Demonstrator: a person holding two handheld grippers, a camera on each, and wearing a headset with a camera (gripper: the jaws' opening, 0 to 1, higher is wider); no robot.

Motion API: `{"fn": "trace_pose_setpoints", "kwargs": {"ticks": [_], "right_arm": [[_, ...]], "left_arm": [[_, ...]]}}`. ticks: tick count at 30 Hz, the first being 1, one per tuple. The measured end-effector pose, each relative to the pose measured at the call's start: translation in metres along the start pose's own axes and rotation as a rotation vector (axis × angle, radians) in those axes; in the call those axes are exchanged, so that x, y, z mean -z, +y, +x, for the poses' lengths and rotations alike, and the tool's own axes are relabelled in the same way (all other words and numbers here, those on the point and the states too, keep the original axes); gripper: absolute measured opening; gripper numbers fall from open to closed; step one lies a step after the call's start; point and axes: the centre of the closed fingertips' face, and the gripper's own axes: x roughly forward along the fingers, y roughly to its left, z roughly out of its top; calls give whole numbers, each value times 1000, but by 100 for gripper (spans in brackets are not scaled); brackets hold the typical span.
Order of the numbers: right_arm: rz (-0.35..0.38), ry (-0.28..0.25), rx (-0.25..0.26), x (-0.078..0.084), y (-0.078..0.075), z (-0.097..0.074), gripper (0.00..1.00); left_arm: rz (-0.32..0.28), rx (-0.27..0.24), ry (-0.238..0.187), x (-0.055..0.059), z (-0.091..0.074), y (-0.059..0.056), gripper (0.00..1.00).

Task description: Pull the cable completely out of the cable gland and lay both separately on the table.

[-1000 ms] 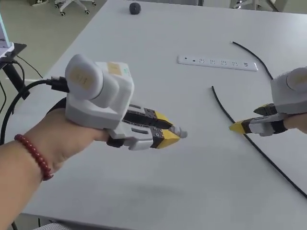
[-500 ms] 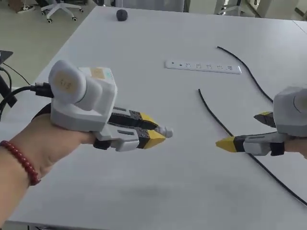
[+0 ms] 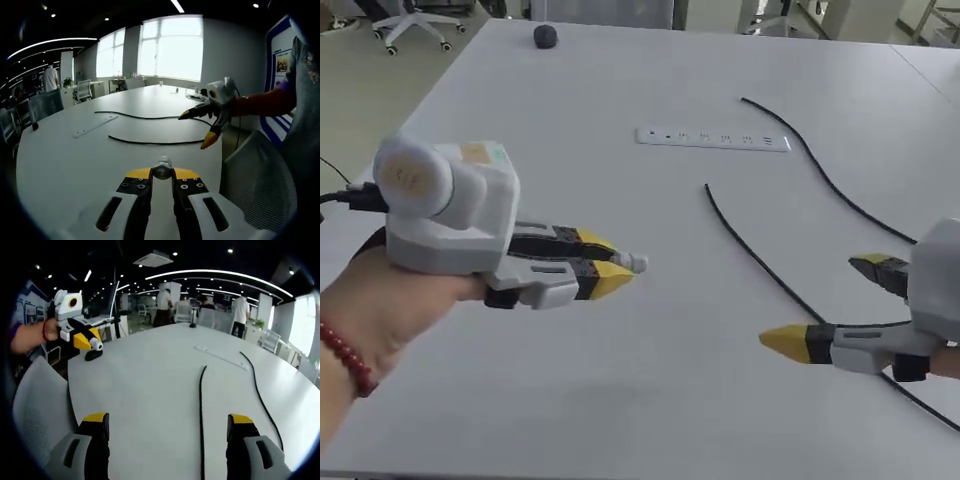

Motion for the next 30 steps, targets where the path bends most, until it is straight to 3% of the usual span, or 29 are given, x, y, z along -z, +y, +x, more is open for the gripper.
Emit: {"fn": "trace_pose_setpoints", "kwargs": {"ticks": [6,13,16,22,24,26,30], "right_arm": [[3,-23,13,-1,6,-18,99],[-6,-38,35,-2,5,-34,99],[-6,-43,42,-4,3,-38,99],[0,-35,59,-1,-4,-44,99],[7,-19,67,4,-5,-46,99],[13,-15,65,6,-6,-48,99],[12,-6,76,10,-9,-51,99]], "left_arm": [[-9,-34,17,14,3,7,16],[9,-89,46,23,25,30,16],[26,-115,75,31,45,44,16],[23,-135,129,53,90,56,16],[17,-137,123,56,99,58,16],[10,-159,153,64,108,63,16],[-7,-183,149,69,117,71,16]]}}
